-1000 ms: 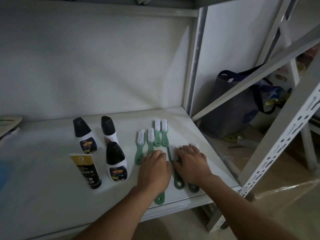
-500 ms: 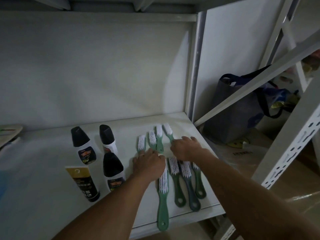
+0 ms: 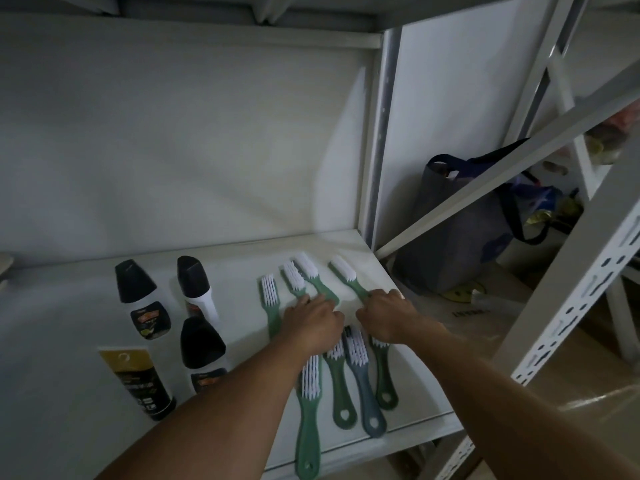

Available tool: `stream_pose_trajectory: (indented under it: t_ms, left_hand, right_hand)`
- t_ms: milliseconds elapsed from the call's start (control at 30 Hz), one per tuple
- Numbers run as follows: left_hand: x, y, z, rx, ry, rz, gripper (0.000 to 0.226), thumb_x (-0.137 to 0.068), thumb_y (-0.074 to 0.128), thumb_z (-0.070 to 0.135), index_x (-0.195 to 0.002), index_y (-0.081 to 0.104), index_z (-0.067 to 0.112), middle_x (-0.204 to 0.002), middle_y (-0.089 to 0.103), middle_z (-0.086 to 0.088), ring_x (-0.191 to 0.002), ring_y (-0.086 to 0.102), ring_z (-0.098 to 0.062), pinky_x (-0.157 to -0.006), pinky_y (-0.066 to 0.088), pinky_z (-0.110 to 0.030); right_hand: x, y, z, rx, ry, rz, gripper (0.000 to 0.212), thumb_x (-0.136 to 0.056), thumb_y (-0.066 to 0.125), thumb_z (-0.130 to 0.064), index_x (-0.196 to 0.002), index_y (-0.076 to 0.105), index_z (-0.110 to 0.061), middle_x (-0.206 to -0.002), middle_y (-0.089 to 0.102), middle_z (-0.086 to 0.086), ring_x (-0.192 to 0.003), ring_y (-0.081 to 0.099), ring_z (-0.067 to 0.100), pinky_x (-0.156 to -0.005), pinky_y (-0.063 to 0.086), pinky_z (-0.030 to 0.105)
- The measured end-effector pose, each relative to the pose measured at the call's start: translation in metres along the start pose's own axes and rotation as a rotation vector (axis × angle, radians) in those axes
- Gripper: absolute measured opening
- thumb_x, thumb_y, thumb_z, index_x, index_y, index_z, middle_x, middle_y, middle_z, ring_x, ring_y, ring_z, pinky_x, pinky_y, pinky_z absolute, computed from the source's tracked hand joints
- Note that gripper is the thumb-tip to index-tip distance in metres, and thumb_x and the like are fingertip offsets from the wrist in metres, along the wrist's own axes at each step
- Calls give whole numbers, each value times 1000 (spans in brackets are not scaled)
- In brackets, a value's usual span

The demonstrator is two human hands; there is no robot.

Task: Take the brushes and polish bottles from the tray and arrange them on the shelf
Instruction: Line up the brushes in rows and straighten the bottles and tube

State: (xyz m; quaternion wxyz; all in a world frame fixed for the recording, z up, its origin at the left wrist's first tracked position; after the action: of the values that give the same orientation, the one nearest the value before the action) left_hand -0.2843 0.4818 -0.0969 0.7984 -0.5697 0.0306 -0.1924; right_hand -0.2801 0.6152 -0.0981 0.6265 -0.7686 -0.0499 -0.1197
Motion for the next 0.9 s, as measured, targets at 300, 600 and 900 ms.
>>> stream_pose_trajectory:
  t_ms: [300, 600, 900]
  left_hand:
    - [6, -17, 2, 41, 36, 165, 46, -93, 30, 37, -125, 55, 17, -135, 54, -6, -132, 44, -29, -108, 35, -47]
    - [16, -5, -51, -1, -162, 157, 45, -96, 31, 30, -120, 59, 5, -134, 52, -16, -125, 45, -34, -99, 40, -43]
    - [19, -16, -42, 211, -39, 206, 29, -95, 38, 12, -91, 64, -1, -107, 63, -20, -101, 58, -35, -82, 46, -39]
  right_hand:
    - [4, -13, -27, 51, -129, 106, 50, -98, 31, -40, -142, 44, -19, -152, 37, 10, -137, 32, 37, -109, 28, 56]
    - [5, 10, -59, 129, -178, 14, 48, -95, 20, -47, -108, 58, -21, -136, 52, 4, -134, 38, 33, -109, 25, 59]
    - [1, 18, -82, 150, -262, 9, 51, -97, 24, -45, -135, 52, -25, -149, 44, 6, -134, 36, 34, -110, 25, 56]
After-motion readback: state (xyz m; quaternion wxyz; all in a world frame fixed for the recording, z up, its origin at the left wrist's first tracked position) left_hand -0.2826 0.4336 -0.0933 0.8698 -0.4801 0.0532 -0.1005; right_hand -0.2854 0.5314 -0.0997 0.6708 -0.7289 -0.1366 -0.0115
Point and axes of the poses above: each hand's wrist, its own x-axis away from the middle knuckle, its own y-axis out of the palm, z = x × y, the point moved 10 cm from there along -x, towards the middle knuckle
